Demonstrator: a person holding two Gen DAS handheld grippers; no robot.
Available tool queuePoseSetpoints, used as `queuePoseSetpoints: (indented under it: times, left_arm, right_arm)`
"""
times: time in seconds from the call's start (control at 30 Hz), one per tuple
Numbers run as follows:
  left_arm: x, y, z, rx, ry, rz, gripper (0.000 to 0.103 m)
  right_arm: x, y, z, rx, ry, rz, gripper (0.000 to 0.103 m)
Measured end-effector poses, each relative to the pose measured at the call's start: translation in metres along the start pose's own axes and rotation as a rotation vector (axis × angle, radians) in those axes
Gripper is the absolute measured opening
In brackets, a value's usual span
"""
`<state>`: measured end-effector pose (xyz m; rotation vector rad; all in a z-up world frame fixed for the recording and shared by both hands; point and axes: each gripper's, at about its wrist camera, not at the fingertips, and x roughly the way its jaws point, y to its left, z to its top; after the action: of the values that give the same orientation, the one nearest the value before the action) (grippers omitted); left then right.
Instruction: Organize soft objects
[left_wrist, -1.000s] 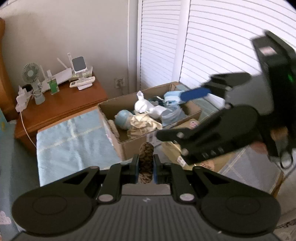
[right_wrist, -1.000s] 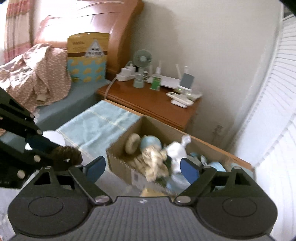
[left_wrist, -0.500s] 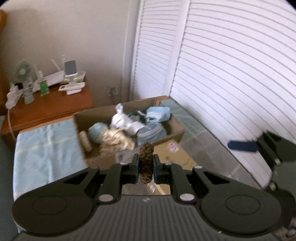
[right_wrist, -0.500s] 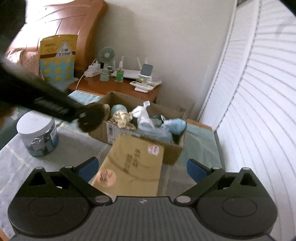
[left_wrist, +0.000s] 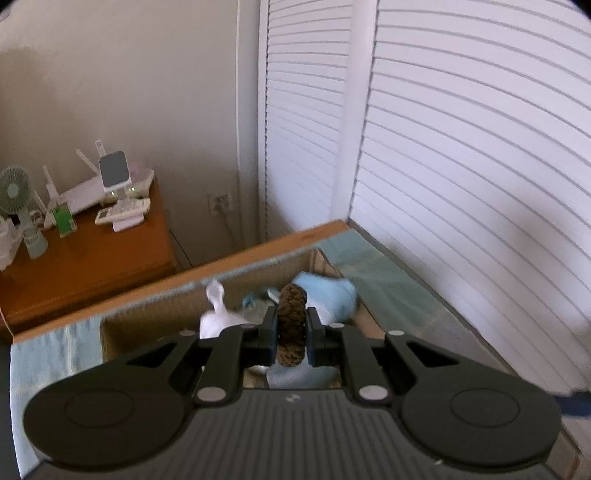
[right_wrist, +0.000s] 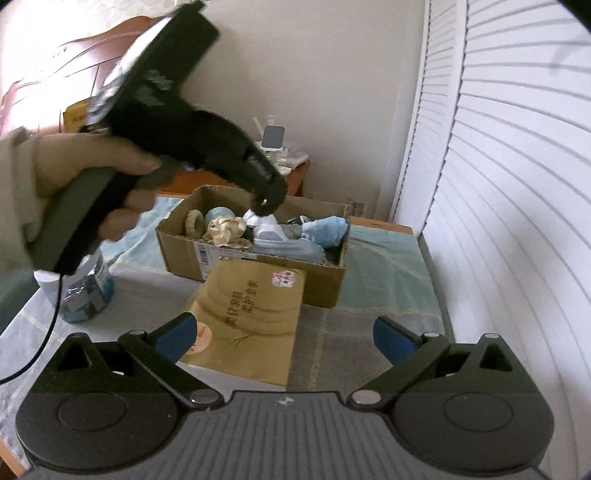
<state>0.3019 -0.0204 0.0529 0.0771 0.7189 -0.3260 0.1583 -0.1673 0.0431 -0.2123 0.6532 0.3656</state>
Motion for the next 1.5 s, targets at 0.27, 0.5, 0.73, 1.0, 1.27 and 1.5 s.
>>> queuePoseSetpoints:
  times: [0.27, 0.5, 0.73, 1.0, 1.27, 1.5]
  left_arm:
    - [0.003, -0.002, 0.008, 0.02, -0.14, 0.129, 0.099]
    - [-0.029, -0.005, -0.015, 0.037, -0.163, 0.211, 0.102]
    - [-0.068, -0.013, -0.054, 0.026, -0.138, 0.295, 0.103]
    - [-0.114, -0.014, -0.094, -0.1, -0.027, 0.31, 0.102]
    - [-0.144, -0.017, -0.108, -0.126, 0.007, 0.332, 0.102]
    - [-0.154, -0.018, -0.111, -0.15, 0.008, 0.32, 0.102]
  right_arm:
    - [0.004, -0.008, -0.001, 0.029, 0.007, 0.001, 0.103]
    - [0.002, -0.012, 0.002, 0.065, 0.012, 0.003, 0.103]
    - [-0.001, -0.006, 0.007, 0.094, 0.047, -0.036, 0.103]
    - [0.0, -0.004, 0.013, 0.168, 0.14, -0.141, 0.103]
    - [-0.013, 0.007, 0.021, 0.159, 0.136, -0.189, 0.103]
    - [-0.019, 0.01, 0.024, 0.161, 0.127, -0.193, 0.103]
